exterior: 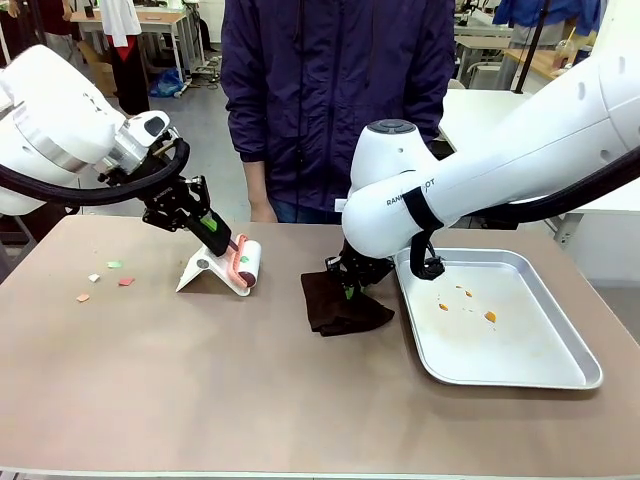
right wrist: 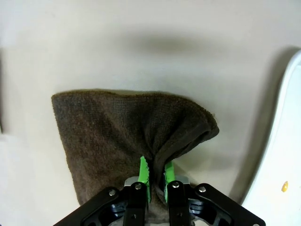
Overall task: Clean the surface of the table.
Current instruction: Hold the Lint Roller with your left hand and the towel with your right hand.
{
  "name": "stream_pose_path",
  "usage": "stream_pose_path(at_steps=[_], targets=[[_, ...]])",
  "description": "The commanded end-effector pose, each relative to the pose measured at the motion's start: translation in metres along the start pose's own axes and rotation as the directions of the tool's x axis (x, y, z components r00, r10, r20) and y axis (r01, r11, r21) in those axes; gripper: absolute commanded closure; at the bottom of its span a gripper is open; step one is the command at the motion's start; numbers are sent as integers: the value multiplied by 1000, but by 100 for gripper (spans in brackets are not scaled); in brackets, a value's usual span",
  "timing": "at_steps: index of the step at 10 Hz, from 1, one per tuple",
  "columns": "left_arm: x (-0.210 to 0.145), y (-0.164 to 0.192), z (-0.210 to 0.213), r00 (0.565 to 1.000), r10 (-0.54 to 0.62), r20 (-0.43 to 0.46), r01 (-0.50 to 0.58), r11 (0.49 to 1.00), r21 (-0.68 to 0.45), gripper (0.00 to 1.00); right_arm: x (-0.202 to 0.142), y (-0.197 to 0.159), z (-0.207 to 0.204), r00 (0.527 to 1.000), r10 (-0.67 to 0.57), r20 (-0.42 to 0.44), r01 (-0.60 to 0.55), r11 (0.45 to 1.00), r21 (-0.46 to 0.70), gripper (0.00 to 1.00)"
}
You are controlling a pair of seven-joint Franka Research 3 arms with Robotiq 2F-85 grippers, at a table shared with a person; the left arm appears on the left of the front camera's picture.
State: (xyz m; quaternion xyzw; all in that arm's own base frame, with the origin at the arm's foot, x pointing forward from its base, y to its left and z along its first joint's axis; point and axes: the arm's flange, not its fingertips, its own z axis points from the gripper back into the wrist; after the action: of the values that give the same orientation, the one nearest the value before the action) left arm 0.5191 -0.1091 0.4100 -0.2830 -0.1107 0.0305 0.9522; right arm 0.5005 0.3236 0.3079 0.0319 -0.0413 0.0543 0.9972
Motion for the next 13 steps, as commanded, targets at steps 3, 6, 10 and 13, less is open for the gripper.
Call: stream_pose_path(at_steps=[3,6,10,13], targets=[[-13,0,23,995,-37,98,58,973,-224,100,-5,-63,15,997,-72,13,60,910,411,100],[-21,5,42,994,-54,100,86,931,-354,100,-17,-113,30,997,-70,39,20,690,723,100],[-38,19,83,992,-62,108,107,865,-490,100,-41,-168,59,1000,15,-3,-2,307,952,100],[-56,59,133,996,-32,88,71,869,-490,100,-87,-209,96,998,-47,-44,52,178,983,100]])
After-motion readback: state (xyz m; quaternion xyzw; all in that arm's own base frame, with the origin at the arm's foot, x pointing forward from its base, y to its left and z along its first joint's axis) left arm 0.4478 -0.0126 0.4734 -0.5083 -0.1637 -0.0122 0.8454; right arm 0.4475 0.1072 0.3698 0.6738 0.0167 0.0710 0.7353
